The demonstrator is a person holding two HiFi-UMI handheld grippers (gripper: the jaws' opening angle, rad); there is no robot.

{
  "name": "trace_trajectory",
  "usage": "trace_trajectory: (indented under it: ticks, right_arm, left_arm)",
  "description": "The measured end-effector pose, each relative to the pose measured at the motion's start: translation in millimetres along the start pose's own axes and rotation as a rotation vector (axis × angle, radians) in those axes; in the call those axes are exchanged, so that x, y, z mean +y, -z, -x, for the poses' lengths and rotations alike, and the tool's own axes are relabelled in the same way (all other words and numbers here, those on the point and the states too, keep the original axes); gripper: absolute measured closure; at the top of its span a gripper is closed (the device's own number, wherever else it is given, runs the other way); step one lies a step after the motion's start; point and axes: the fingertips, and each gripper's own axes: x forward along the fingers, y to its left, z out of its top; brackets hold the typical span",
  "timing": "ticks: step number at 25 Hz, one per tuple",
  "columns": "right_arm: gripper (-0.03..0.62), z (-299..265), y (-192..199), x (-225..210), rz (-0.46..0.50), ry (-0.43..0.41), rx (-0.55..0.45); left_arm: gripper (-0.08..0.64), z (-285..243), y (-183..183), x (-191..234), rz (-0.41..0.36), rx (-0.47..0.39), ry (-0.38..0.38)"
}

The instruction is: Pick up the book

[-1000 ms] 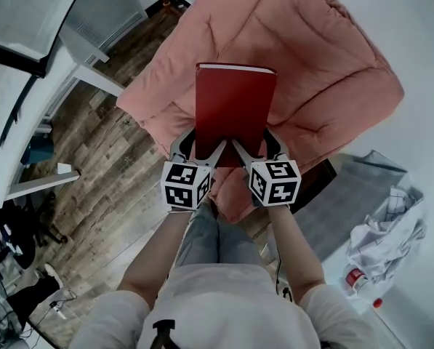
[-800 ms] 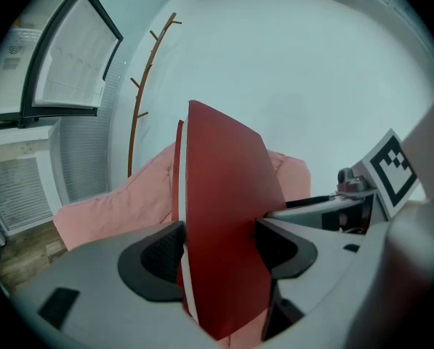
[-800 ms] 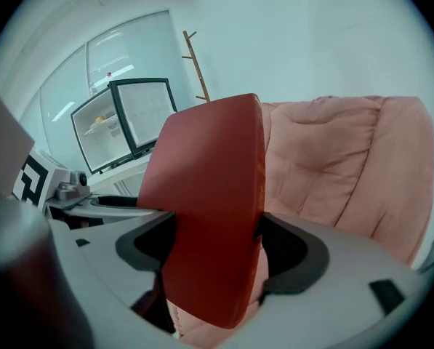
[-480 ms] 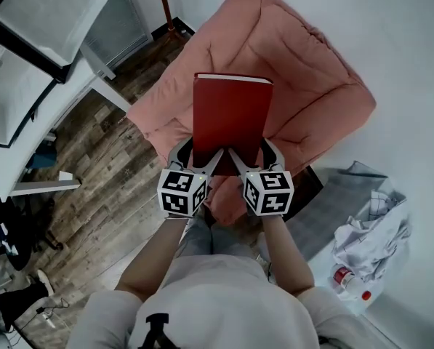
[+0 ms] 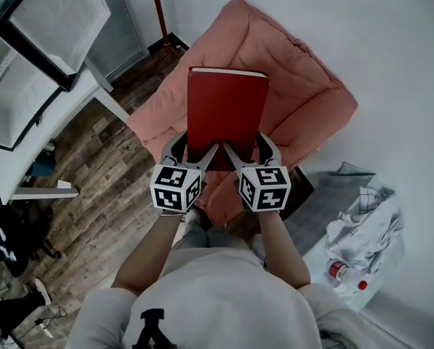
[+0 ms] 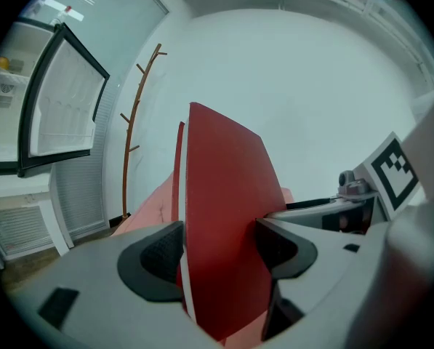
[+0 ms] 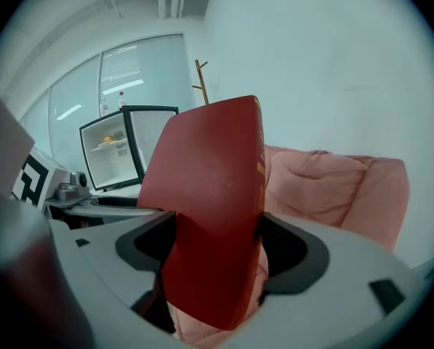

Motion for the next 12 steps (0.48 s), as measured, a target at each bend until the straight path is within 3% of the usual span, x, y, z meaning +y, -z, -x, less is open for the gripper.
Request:
trace_trajectory:
  ticks: [12]
  right_arm:
    - [0.227,9.5,-25.5,10.4,0.020,0.004,-0.047]
  left_arm:
    - [0.255,13.0,-26.6,-1.4,-0.033,-0.053,-0.001]
